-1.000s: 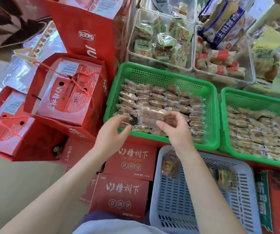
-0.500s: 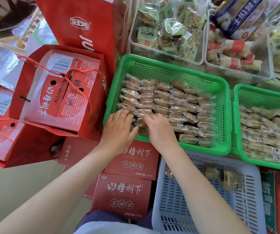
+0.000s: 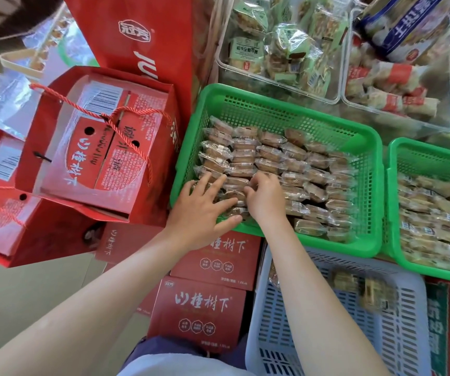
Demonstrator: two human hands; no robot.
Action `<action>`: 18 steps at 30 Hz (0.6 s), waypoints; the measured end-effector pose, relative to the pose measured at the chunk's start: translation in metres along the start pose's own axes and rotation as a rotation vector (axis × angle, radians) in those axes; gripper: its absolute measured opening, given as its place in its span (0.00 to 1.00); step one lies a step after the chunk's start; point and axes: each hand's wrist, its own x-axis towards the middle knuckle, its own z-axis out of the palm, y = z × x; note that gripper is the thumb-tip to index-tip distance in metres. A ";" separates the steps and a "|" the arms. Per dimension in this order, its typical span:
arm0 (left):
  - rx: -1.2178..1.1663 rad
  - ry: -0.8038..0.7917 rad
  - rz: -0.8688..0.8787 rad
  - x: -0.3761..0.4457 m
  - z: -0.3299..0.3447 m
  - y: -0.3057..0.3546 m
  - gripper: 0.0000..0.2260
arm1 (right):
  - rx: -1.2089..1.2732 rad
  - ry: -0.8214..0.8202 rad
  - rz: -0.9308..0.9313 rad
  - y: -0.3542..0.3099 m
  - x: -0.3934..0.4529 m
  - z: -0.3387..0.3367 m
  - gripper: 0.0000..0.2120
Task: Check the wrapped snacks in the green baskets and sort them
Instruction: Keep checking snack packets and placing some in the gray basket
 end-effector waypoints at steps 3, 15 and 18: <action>0.002 -0.016 -0.009 -0.001 -0.003 0.001 0.37 | 0.048 -0.029 0.020 0.001 0.000 -0.008 0.04; -0.108 -0.048 -0.043 -0.005 -0.017 0.001 0.35 | 0.797 -0.014 0.038 0.013 -0.058 -0.068 0.07; -0.777 0.032 -0.122 -0.026 -0.046 0.009 0.41 | 1.074 0.023 0.111 0.012 -0.089 -0.079 0.07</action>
